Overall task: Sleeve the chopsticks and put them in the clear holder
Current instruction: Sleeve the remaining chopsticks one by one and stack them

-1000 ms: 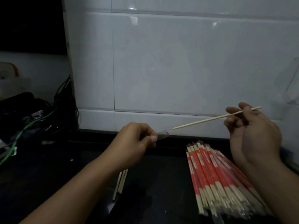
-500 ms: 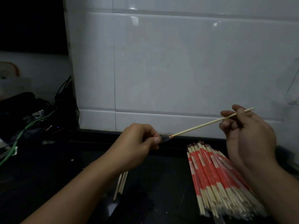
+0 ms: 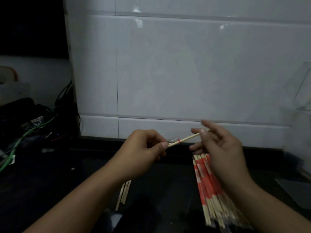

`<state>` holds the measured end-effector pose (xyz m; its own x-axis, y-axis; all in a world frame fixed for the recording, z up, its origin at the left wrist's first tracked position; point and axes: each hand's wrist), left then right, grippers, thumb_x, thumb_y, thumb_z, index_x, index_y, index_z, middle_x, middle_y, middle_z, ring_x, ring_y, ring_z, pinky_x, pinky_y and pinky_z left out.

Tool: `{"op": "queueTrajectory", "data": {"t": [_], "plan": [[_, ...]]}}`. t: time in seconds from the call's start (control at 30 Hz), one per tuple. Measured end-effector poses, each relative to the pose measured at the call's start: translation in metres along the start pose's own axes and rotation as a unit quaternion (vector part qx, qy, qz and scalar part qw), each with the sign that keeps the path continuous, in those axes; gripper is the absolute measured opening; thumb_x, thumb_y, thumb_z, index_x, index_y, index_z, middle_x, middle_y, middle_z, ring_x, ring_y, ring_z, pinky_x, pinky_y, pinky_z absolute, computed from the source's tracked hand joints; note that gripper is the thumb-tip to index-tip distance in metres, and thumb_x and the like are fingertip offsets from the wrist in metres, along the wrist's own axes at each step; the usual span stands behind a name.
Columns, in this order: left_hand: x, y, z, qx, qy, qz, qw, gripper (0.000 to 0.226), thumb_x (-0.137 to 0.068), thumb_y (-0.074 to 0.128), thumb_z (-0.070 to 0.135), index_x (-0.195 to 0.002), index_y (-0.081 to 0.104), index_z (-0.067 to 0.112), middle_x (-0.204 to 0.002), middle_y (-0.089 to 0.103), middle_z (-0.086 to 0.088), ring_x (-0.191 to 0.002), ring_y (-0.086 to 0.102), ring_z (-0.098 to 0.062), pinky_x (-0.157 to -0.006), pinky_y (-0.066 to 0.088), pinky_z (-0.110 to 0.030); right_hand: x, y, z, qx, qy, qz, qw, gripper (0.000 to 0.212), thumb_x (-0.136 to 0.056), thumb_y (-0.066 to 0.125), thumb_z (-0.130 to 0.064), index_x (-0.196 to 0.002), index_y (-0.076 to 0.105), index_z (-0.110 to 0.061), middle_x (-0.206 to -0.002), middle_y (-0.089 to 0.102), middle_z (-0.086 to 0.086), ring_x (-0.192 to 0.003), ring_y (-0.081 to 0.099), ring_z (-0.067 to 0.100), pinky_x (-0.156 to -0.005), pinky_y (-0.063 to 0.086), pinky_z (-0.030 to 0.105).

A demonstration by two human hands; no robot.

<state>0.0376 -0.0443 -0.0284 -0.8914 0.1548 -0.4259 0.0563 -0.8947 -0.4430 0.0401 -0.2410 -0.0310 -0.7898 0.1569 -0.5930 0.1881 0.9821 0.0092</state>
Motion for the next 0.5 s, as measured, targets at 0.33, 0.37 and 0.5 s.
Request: {"op": "queueTrajectory", "data": {"t": [0.33,0.37,0.5], "plan": [[-0.001,-0.007,0.001,0.048,-0.026,0.051,0.997,0.01,-0.094,0.066,0.018,-0.087,0.072,0.013,-0.076,0.075,-0.006,-0.071,0.072,-0.024,-0.072,0.06,-0.04,0.023,0.021,0.016,-0.036,0.023,-0.225,0.973,0.079,-0.08,0.063,-0.011,-0.143,0.032,-0.047,-0.131,0.056,-0.019,-0.117,0.058,0.003,-0.089,0.051,0.024],[-0.001,-0.011,0.002,0.059,-0.032,0.076,0.995,0.011,-0.094,0.065,0.017,-0.086,0.071,0.013,-0.075,0.075,-0.005,-0.066,0.071,-0.022,-0.065,0.058,-0.034,0.024,0.018,0.019,0.036,-0.049,-0.187,0.981,0.07,-0.084,0.063,-0.01,-0.14,0.04,-0.045,-0.126,0.057,-0.021,-0.114,0.058,0.003,-0.087,0.05,0.022],[-0.006,-0.03,0.005,0.167,-0.056,0.167,0.97,0.011,-0.095,0.063,0.02,-0.093,0.07,0.011,-0.082,0.076,-0.005,-0.064,0.069,-0.017,-0.056,0.048,-0.027,0.039,0.03,0.026,0.257,-0.243,-0.337,0.873,0.041,-0.091,0.054,-0.011,-0.127,0.06,-0.029,-0.131,0.05,-0.016,-0.123,0.047,0.002,-0.104,0.041,0.024]]}}
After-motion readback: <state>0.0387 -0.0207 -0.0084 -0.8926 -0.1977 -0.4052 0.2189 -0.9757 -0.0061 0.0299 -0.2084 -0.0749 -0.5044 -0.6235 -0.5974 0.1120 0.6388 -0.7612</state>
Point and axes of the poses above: each hand's wrist, its own x-axis away from the middle knuckle, its own y-axis out of the palm, z = x × y
